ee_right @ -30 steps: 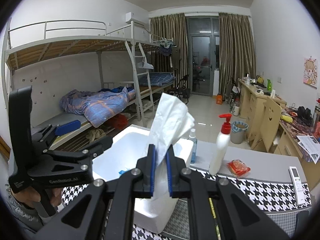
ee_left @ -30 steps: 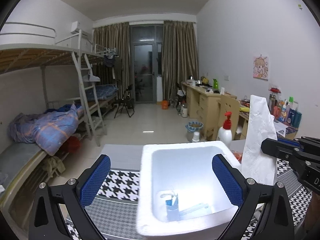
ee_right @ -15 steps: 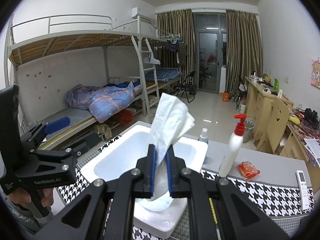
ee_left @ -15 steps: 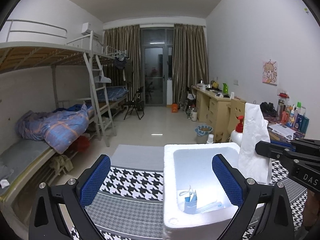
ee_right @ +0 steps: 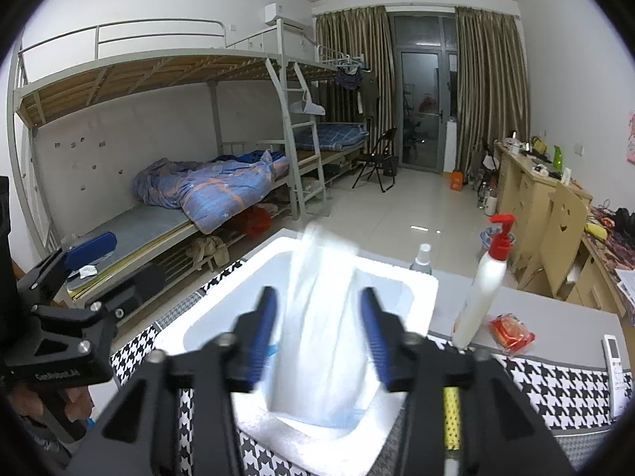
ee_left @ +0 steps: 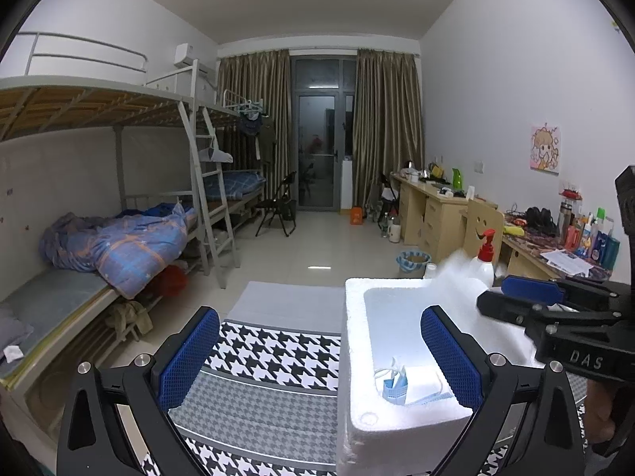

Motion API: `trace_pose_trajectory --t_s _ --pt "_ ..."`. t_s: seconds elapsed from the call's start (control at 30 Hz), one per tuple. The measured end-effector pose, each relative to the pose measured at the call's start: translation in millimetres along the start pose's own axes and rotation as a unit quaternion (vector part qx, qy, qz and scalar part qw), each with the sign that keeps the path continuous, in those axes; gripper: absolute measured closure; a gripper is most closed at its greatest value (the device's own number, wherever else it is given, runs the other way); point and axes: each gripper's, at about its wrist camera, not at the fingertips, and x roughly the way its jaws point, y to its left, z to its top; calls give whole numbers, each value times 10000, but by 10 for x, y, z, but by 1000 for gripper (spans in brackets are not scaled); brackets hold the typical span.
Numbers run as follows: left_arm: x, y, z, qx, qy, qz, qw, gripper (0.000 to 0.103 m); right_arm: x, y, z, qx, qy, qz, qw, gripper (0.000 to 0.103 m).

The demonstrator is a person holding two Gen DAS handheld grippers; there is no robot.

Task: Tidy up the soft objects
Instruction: 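Lower the white tissue into the foam box and open the right tool, then move both tools back from the foam box over the table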

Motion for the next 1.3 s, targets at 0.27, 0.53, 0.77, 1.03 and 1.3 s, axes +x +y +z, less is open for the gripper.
trace_pose_trajectory --t_s 0.27,0.53,0.77,1.03,1.3 --pt "-25 -13 -60 1 29 -92 10000 1 -55 3 -13 61 -40 20 10000 27" --pt "-96 -99 -98 -6 -16 -196 9998 1 -222 -75 -88 86 -163 -86 9998 26" --pt "-207 -210 -123 51 -65 -291 9995 1 -438 -132 -148 107 -384 -232 9989 7" --pt "-300 -310 -99 152 -107 -330 9993 1 -571 -217 -206 278 -491 -216 9982 6" --pt "-370 -472 -110 235 -124 -547 9981 1 -767 -297 -308 245 -659 -405 9967 6"
